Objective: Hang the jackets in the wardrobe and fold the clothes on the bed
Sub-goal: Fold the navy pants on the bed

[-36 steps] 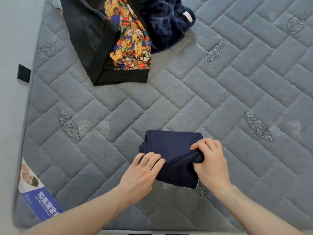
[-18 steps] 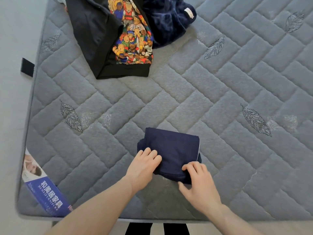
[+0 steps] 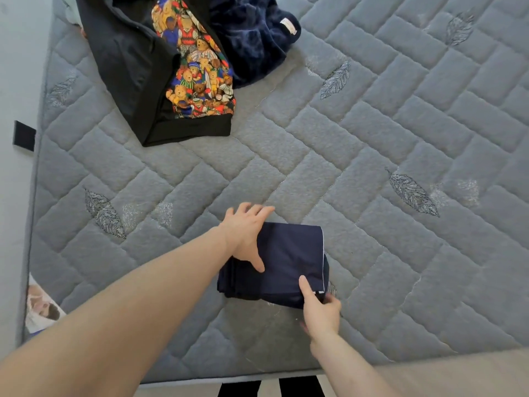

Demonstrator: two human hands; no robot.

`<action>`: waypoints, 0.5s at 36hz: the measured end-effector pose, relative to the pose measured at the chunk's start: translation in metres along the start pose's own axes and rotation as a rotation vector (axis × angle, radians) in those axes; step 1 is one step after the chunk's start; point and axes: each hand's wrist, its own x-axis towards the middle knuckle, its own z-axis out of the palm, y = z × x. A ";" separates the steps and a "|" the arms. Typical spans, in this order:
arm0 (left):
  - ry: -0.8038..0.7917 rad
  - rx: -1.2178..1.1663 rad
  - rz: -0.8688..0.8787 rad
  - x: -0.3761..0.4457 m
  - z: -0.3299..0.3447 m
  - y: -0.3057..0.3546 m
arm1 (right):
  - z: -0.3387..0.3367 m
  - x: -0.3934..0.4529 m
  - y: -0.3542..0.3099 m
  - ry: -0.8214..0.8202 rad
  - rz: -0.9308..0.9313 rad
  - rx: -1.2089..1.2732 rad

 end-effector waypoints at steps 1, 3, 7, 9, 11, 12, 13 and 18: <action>-0.079 -0.040 -0.009 0.003 -0.001 0.001 | 0.000 0.000 -0.001 -0.096 0.073 0.103; -0.169 -0.157 -0.025 0.005 0.002 0.003 | 0.000 0.005 -0.004 -0.187 0.089 0.254; -0.169 -0.424 -0.076 -0.006 0.032 0.006 | -0.006 0.014 -0.020 -0.119 -0.091 0.183; -0.243 -0.666 -0.094 -0.018 0.058 0.005 | -0.012 0.015 -0.032 -0.134 -0.232 0.072; -0.313 -0.906 -0.055 -0.028 0.084 0.006 | -0.015 0.016 -0.044 -0.225 -0.352 -0.029; -0.314 -0.987 -0.046 -0.033 0.094 0.008 | -0.015 0.017 -0.049 -0.271 -0.414 -0.099; -0.267 -1.063 -0.057 -0.035 0.100 0.010 | -0.015 0.020 -0.053 -0.304 -0.470 -0.185; 0.130 -1.428 -0.281 -0.028 0.096 0.019 | -0.017 0.026 -0.062 -0.294 -0.478 -0.361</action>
